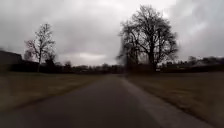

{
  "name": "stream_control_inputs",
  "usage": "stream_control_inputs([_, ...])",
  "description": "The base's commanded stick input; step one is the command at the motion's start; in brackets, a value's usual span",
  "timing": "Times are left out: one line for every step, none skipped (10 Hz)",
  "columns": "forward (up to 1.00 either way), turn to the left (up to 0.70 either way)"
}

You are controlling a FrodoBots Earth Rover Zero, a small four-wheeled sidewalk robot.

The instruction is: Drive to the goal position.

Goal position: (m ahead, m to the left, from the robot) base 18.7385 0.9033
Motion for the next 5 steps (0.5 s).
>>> stream_control_inputs([1.0, 0.0])
stream_control_inputs([1.0, 0.0])
stream_control_inputs([1.0, 0.0])
stream_control_inputs([1.0, 0.0])
stream_control_inputs([1.0, 0.0])
